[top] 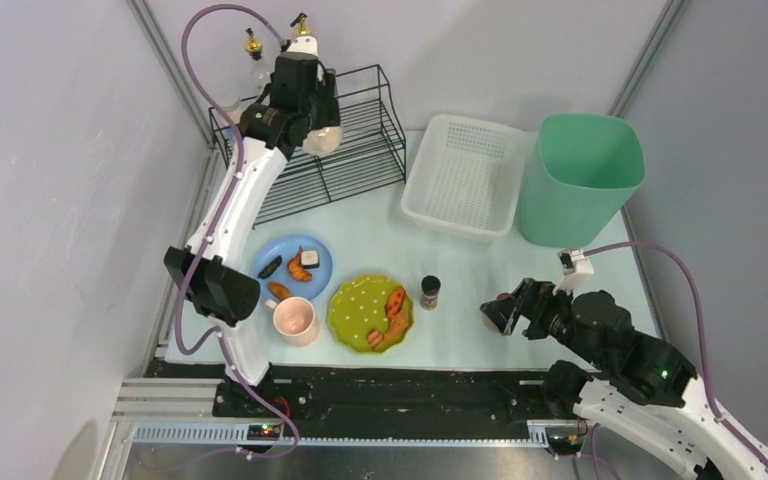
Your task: Clear the kitchen counter
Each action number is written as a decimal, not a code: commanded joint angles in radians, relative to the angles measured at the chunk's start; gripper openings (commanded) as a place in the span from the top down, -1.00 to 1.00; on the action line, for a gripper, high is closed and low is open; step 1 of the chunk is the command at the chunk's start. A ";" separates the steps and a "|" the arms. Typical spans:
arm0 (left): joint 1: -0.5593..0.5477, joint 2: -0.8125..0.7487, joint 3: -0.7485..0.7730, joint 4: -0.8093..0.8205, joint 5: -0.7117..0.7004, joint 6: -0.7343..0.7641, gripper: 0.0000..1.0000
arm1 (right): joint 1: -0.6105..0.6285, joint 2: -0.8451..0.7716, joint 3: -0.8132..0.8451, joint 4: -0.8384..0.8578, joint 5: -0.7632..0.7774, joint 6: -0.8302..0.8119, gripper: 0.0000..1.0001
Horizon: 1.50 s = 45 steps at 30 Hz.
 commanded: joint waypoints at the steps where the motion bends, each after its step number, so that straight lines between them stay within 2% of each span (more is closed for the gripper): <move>1: 0.061 0.033 0.074 0.055 0.050 -0.017 1.00 | 0.007 0.021 -0.004 0.094 -0.039 -0.033 -1.00; 5: 0.105 0.088 0.108 0.049 0.077 -0.039 1.00 | 0.010 0.028 -0.014 0.113 -0.049 -0.043 -1.00; 10: 0.123 0.144 0.153 0.041 0.041 -0.029 1.00 | 0.013 0.032 -0.050 0.140 -0.064 -0.041 -1.00; 22: 0.154 0.240 0.166 0.037 0.001 -0.023 1.00 | 0.014 0.051 -0.068 0.150 -0.060 -0.060 -1.00; 32: 0.197 0.242 0.103 0.033 0.008 -0.040 1.00 | 0.015 0.070 -0.072 0.158 -0.039 -0.061 -1.00; 34: 0.202 0.235 0.080 0.033 -0.001 -0.036 0.94 | 0.016 0.070 -0.072 0.158 -0.039 -0.055 -1.00; 36: 0.203 0.228 0.065 0.033 -0.009 -0.032 0.73 | 0.016 0.068 -0.072 0.155 -0.036 -0.052 -1.00; 37: 0.205 0.223 0.061 0.033 -0.010 -0.030 0.50 | 0.016 0.066 -0.072 0.154 -0.032 -0.050 -1.00; 38: 0.205 0.221 0.055 0.033 -0.011 -0.028 0.36 | 0.017 0.065 -0.072 0.151 -0.029 -0.047 -1.00; 39: 0.205 0.216 0.051 0.033 -0.010 -0.025 0.12 | 0.017 0.063 -0.072 0.151 -0.029 -0.046 -0.99; 41: 0.206 0.207 0.043 0.033 -0.002 -0.021 -0.15 | 0.017 0.064 -0.073 0.145 -0.028 -0.043 -0.99; 44: 0.205 0.178 0.028 0.034 0.017 -0.015 -0.47 | 0.016 0.073 -0.071 0.144 -0.011 -0.054 -0.99; 45: 0.205 0.170 0.025 0.034 0.023 -0.015 -0.51 | 0.015 0.075 -0.066 0.139 -0.006 -0.057 -0.99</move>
